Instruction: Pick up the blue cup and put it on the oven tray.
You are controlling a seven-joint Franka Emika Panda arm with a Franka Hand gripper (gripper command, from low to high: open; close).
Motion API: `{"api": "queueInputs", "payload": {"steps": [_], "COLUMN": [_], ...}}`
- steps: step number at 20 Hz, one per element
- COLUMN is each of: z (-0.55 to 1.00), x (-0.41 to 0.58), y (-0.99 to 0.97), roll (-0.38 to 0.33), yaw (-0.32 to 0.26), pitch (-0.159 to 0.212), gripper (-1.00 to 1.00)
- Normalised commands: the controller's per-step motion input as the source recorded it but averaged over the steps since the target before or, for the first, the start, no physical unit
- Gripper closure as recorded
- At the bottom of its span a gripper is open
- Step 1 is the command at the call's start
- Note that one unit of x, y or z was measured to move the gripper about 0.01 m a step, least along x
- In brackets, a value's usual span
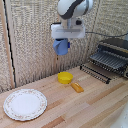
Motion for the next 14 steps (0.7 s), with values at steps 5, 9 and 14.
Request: {"api": "queueInputs", "payload": {"steps": [5, 9, 14], "z": [0.36, 0.23, 0.07], "x": [0.143, 0.132, 0.09], "y": [-1.0, -1.0, -0.97], "roll": [0.0, -0.04, -0.085], "yaw": [-0.053, -0.045, -0.059], "pitch": [0.0, 0.0, 0.0], "gripper": [1.0, 1.0, 1.0]}}
